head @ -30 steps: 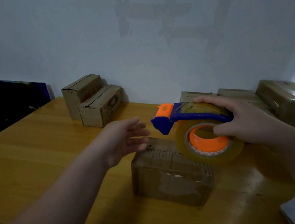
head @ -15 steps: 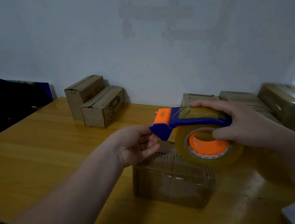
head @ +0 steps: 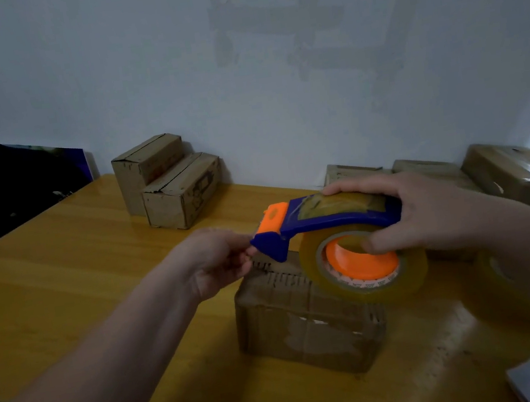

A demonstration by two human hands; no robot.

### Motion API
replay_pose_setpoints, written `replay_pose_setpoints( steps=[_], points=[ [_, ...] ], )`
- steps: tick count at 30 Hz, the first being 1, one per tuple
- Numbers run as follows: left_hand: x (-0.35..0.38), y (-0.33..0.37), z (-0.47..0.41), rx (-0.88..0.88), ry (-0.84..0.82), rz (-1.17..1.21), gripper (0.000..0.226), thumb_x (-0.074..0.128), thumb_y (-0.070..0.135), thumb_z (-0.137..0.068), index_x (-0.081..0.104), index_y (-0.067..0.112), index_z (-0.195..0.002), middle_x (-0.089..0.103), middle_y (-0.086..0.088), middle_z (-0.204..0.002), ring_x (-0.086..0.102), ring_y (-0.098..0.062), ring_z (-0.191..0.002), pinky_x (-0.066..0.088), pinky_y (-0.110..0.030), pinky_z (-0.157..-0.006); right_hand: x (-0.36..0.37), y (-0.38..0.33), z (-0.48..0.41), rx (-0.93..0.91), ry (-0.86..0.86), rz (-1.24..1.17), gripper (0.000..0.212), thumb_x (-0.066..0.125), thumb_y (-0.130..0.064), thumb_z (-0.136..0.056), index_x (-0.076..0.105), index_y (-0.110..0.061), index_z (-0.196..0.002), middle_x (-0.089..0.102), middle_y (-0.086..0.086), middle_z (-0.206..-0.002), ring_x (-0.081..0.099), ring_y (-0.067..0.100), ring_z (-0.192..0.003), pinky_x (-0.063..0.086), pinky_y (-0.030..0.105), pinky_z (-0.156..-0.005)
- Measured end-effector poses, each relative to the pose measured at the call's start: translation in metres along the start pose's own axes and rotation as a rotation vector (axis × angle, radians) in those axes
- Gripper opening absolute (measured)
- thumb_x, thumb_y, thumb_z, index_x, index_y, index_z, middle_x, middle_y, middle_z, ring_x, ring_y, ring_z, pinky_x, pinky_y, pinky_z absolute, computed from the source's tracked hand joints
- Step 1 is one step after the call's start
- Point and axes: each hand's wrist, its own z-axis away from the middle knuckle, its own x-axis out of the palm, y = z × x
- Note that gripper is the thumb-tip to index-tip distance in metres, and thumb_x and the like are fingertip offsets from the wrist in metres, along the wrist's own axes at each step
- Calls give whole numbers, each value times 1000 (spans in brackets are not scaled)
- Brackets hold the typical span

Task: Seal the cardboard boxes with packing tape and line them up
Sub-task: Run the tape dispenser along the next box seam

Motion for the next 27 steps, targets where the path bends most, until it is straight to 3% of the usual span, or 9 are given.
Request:
replay_pose_setpoints(
  steps=[5,10,15,21,25,27],
  points=[
    [-38,-14,-10,63,161,-17,18,59,2,-90,56,6,-73,56,-2,-52,44,-9,-49,48,-19,-43,-9,2,3,1,-10,27,59,76,-17,-75,53,-58,-111,61,-21,-90,61,8,-76,48,19,-61],
    [-43,-34,-19,57,197,-36,13,62,10,-90,56,7,-79,51,-3,-64,42,-11,-54,49,-20,-45,-4,-3,-3,0,-30,78,56,74,-20,-76,52,-57,-112,57,-33,-82,57,-5,-70,42,8,-57],
    [-38,-47,-22,45,223,-35,15,63,14,-90,52,8,-84,48,-4,-69,41,-13,-59,45,-27,-57,0,-4,-7,5,-54,54,55,73,-18,-78,54,-55,-113,58,-31,-77,56,-3,-64,42,9,-55],
    [-34,-65,-25,6,188,-29,20,63,18,-91,50,10,-78,49,-6,-70,43,-16,-61,44,-28,-56,2,2,0,-10,-14,-85,57,74,-11,-77,57,-55,-109,61,-30,-89,62,6,-72,47,12,-57],
    [-24,-82,-29,-8,144,-172,23,61,29,-92,52,11,-80,60,-12,-81,56,-24,-75,48,-34,-63,4,3,2,-20,-15,-140,55,77,-24,-69,58,-62,-104,62,-30,-90,63,9,-73,49,13,-57],
    [-19,-86,-32,57,192,-320,26,57,31,-94,53,10,-80,61,-14,-82,56,-24,-76,46,-36,-68,5,5,2,-14,-3,-161,56,75,-27,-66,56,-63,-105,63,-25,-94,64,14,-77,52,22,-64]
  ],
)
